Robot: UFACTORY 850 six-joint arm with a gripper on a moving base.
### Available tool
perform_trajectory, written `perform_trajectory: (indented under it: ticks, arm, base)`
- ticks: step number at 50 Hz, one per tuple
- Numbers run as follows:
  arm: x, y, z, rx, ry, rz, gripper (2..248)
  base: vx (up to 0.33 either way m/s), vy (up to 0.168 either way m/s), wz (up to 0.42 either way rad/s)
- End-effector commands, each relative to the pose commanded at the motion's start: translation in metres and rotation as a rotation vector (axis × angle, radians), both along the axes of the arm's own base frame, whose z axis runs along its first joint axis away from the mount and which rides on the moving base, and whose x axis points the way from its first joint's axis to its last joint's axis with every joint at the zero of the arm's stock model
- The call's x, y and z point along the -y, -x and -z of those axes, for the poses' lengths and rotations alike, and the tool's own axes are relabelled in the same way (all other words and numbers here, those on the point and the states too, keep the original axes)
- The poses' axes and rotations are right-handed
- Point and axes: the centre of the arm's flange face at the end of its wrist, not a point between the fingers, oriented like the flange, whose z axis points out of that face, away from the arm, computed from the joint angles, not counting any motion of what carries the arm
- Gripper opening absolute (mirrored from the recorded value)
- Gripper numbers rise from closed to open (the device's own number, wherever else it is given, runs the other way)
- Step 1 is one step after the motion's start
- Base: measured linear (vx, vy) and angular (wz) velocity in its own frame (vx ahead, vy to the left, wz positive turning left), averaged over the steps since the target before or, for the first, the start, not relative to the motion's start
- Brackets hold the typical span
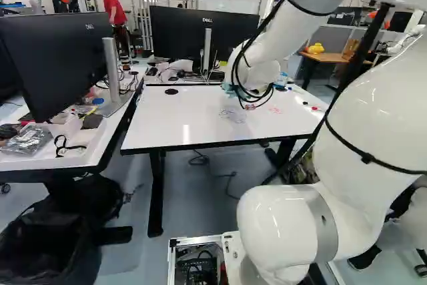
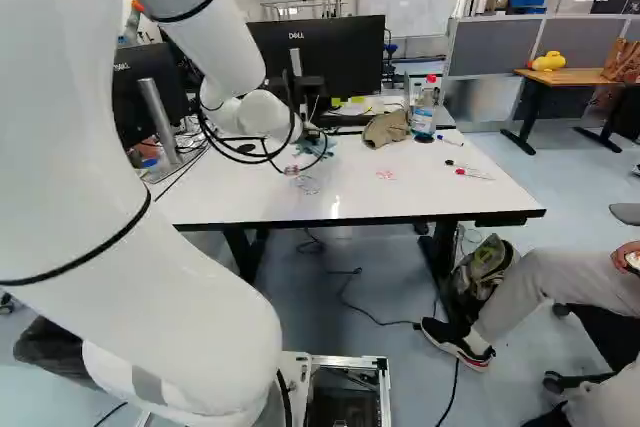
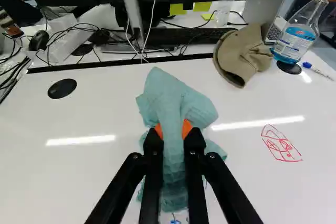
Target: Clean the table with the green towel
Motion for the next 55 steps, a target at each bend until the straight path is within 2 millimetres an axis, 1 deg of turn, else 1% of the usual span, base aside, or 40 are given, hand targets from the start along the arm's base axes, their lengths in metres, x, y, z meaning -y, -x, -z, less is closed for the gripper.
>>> perform_trajectory:
  ticks: [18,32,55]
  arm:
    - [-0.001,0.035,0.002,0.005,0.0,0.004,50]
    - [-0.001,0.037,0.003,-0.008,-0.001,0.004,50]
    - [-0.001,0.044,0.013,-0.146,-0.01,0.004,50]
  base:
    - [0.0,0.0,0.0]
    - [0.0,0.0,0.0]
    - [0.0,0.0,0.0]
